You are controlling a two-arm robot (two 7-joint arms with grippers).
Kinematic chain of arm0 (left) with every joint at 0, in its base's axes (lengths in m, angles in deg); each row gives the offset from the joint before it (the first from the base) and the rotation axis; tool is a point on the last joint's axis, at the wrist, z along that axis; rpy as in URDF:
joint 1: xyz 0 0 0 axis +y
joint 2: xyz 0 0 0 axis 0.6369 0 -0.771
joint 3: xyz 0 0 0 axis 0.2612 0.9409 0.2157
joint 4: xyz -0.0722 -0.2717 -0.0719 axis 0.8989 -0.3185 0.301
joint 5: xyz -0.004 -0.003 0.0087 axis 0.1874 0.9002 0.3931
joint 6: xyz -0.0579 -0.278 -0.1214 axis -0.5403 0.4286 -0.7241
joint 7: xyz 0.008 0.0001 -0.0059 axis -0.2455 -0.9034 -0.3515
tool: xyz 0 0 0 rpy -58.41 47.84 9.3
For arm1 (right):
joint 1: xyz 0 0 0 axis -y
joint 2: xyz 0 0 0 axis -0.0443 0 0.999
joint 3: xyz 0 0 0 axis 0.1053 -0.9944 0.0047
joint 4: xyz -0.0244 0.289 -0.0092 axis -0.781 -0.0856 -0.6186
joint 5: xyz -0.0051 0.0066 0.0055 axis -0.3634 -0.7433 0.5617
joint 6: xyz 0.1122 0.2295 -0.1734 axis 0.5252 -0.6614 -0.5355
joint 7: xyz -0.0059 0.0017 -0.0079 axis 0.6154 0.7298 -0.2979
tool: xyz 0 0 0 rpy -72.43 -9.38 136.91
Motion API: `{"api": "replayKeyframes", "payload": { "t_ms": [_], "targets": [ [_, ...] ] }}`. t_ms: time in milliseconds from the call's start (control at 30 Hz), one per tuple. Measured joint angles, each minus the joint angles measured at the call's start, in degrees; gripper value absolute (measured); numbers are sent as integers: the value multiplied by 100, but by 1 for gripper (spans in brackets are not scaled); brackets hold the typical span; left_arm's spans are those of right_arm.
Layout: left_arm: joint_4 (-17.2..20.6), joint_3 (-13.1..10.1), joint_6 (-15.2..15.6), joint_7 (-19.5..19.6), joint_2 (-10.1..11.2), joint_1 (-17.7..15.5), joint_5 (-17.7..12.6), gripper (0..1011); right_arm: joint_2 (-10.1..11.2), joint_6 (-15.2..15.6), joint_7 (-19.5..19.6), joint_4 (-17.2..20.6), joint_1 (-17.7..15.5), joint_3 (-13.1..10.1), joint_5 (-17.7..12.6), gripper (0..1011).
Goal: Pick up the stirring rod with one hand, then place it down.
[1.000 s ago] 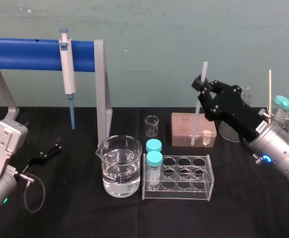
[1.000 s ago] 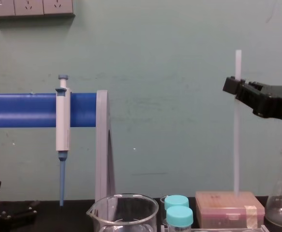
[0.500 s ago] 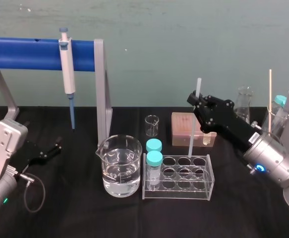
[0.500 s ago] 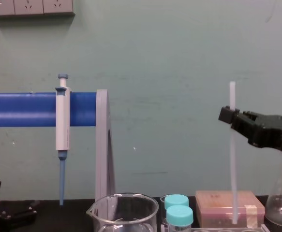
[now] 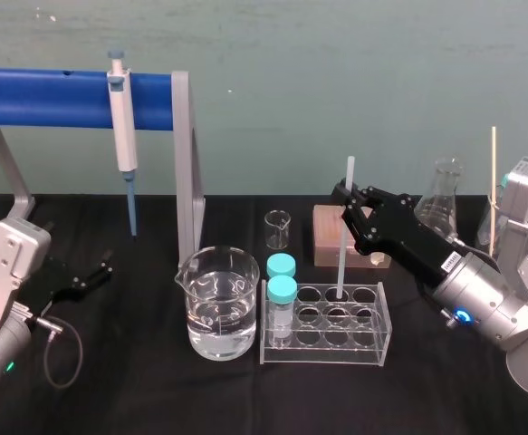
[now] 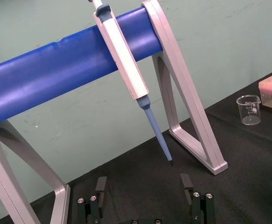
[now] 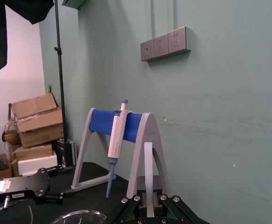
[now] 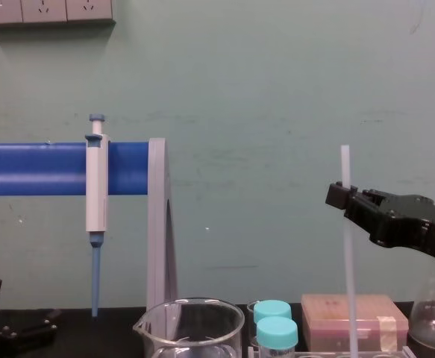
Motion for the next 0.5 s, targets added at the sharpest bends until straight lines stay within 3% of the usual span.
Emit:
{"api": "replayKeyframes", "payload": {
  "t_ms": [500],
  "targets": [
    [0, 0, 0, 0, 0, 0, 0, 1000, -140, -293, 1, -292, 62, 91, 238, 72]
  ]
}}
